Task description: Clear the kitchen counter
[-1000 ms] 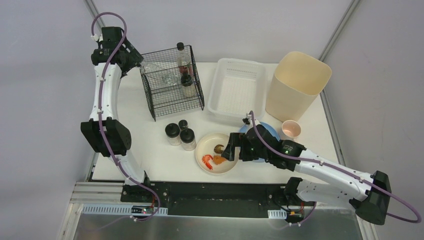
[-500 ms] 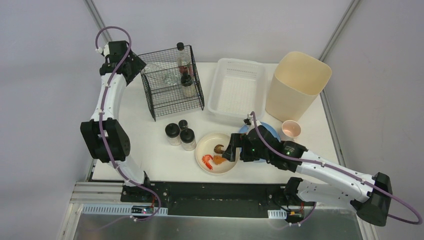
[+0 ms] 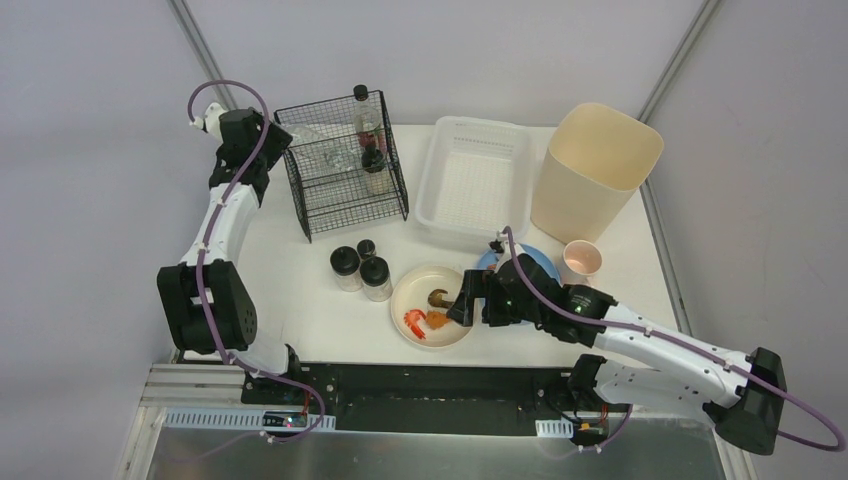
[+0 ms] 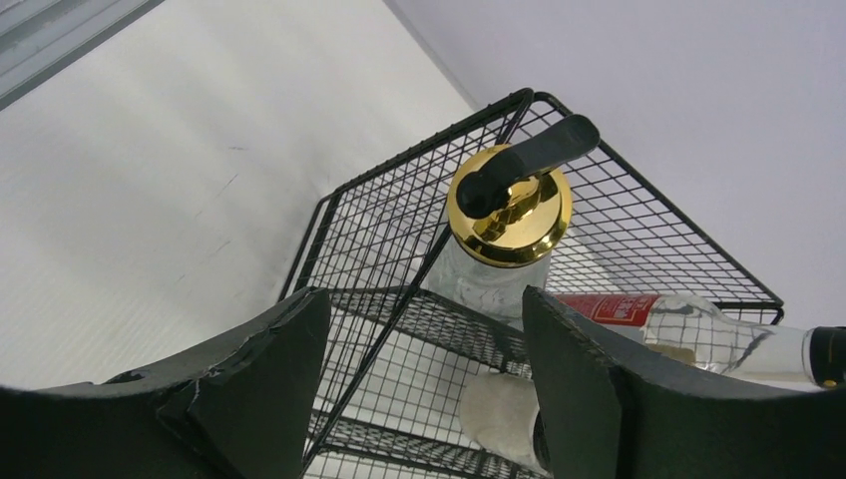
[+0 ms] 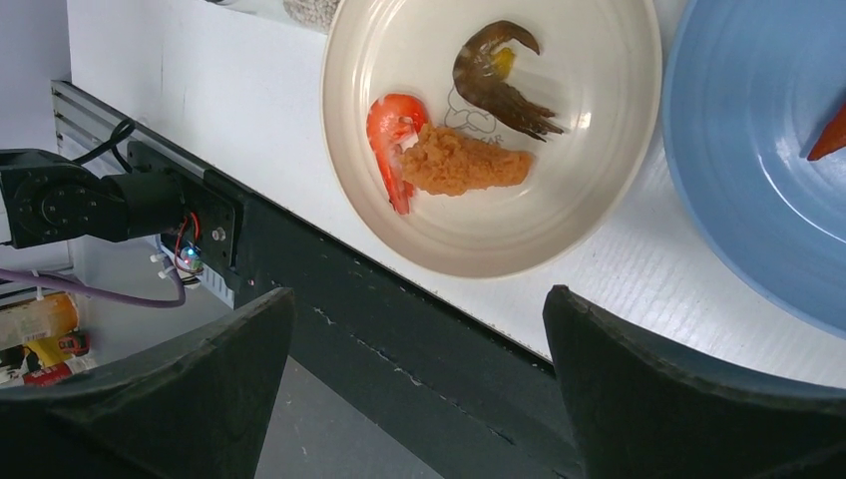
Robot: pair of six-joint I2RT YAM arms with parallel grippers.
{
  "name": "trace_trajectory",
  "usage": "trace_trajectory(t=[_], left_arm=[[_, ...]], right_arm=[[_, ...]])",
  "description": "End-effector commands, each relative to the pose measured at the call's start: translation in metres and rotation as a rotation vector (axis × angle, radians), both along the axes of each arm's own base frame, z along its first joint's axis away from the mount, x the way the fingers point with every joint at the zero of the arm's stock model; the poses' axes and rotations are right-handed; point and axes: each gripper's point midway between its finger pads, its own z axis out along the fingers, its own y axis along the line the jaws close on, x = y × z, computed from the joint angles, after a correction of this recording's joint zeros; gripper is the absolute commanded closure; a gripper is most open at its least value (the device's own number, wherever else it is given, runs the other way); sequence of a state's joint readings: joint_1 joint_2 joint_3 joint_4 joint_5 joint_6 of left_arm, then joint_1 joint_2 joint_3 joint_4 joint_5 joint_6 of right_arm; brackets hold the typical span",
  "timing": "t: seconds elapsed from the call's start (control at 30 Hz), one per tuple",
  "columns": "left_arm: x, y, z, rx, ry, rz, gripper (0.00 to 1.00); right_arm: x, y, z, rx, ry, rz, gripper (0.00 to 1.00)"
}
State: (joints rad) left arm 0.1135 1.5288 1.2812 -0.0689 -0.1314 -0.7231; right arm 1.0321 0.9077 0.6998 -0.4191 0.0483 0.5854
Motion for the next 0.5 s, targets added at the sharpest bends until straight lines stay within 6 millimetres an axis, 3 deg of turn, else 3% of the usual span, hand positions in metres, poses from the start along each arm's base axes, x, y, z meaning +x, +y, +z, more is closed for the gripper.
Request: trace_trajectory(t=[0.0,0.27,0.47], left_arm=[[0.013,0.008,0.043,-0.003,-0.213,0.035,0.28],[0.023,0.014,0.043,0.013,-0.270,0.060,0.30],[0.026,0.015,0.046,0.027,-0.275,0.054,0.41]], right_arm=[[-0.004,-0.001,0.001,0.017,-0.004,0.011,0.01],[-0.005,-0.006,0.000,0.016,-0.006,0.003,0.01],[-0.005,-0.004,-0.004,0.012,-0.002,0.008,0.01]])
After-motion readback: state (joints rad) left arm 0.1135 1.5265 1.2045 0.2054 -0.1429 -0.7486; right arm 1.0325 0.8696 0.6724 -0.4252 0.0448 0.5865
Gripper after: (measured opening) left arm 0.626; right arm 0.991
